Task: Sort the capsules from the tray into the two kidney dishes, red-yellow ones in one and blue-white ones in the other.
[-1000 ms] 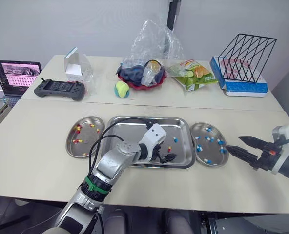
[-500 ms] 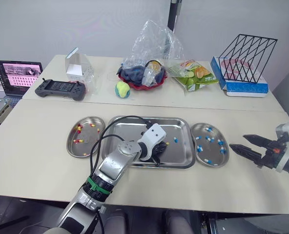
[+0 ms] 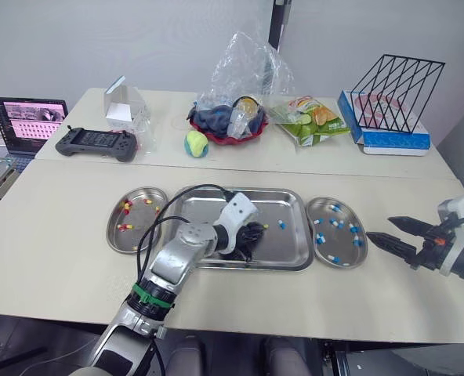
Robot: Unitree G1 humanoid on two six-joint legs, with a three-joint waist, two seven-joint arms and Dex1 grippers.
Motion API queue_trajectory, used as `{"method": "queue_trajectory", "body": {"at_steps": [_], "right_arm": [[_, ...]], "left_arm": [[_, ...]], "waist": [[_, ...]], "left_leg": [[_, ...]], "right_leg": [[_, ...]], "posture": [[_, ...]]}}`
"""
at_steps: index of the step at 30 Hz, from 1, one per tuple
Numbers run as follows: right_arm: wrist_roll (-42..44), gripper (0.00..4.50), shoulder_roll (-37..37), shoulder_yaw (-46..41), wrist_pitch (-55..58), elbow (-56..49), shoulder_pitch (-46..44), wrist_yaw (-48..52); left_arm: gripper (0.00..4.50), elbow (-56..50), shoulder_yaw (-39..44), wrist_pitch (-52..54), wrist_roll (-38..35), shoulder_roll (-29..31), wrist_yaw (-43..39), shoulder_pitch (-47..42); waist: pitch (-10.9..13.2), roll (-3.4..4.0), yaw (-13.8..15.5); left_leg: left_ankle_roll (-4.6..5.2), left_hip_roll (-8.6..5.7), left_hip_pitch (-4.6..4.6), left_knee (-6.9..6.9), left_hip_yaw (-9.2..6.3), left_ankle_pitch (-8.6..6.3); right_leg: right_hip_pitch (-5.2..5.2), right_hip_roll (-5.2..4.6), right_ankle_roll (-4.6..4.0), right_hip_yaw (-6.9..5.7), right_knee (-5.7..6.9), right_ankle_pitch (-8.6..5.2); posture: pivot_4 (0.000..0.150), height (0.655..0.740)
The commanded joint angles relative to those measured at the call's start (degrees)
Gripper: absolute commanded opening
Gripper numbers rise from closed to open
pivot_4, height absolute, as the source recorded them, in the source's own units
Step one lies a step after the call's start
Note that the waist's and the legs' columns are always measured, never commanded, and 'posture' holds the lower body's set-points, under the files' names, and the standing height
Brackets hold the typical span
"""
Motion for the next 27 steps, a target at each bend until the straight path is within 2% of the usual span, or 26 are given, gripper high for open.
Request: {"method": "queue_trajectory", "body": {"at_steps": [1,6,9,13,17,24,27], "right_arm": [[0.77,4.50,-0.86,-0.17,-1.81,0.88,-3.47,1.80],[0.08,4.50,-1.44,2.59,-1.85,3.05,-7.79,4.27],[-0.91,4.50,-1.66,3.95,-2.47,5.19,-10.01,4.86],[-1.91,4.50,-2.36,5.83,-3.20,7.73,-13.01,6.55],[-2.41,4.50,-2.67,6.51,-3.63,8.82,-14.02,7.35],[-3.36,4.50,-2.44,7.76,-4.69,10.48,-15.93,7.78],[-3.20,4.50,-2.72,7.29,-4.54,10.11,-15.67,8.09]], "left_arm": [[0.01,-4.67,8.46,2.44,-6.84,4.76,-3.59,-3.87],[0.01,-2.92,14.78,1.20,-6.10,14.62,-3.50,-2.44],[0.01,-0.69,20.09,-2.21,-7.54,19.70,-6.09,-0.23],[0.01,5.25,25.49,-7.20,-5.69,29.03,-9.59,4.30],[0.01,6.81,26.20,-8.21,-6.20,31.70,-10.89,6.26],[0.01,10.67,23.09,-6.70,-2.35,35.25,-11.26,9.09],[1.06,13.73,23.67,-8.13,-1.15,36.24,-11.19,8.89]], "waist": [[0.00,0.02,-0.27],[-0.02,0.06,-1.06],[-0.02,0.06,-1.22],[0.01,0.08,-1.31],[0.01,0.08,-0.46],[0.01,0.08,-0.18],[0.01,0.08,-0.17]], "left_leg": [[0.00,0.00,0.00,0.01,-0.01,0.00],[0.00,-0.01,0.14,-0.12,-0.08,0.00],[0.00,-0.01,0.09,-0.11,-0.09,0.00],[-0.01,0.01,0.04,-0.12,-0.09,0.01],[-0.01,-0.01,0.02,-0.12,-0.08,0.01],[-0.01,0.01,-0.03,-0.10,-0.06,0.00],[-0.01,0.01,-0.06,-0.09,-0.06,0.01]], "right_leg": [[0.00,0.00,0.00,-0.01,0.01,0.00],[0.04,0.04,0.00,0.01,0.00,0.00],[0.02,0.03,0.00,-0.01,-0.04,0.00],[-0.07,0.03,0.00,-0.05,-0.02,0.00],[-0.01,-0.02,0.00,-0.10,-0.06,0.00],[-0.08,0.01,0.00,-0.11,-0.05,0.00],[-0.09,0.00,0.00,-0.12,-0.05,0.00]], "posture": [[0.150,0.7160],[0.150,0.7160],[0.150,0.7160],[0.150,0.7160],[0.150,0.7160],[0.150,0.7160],[0.150,0.7160]]}}
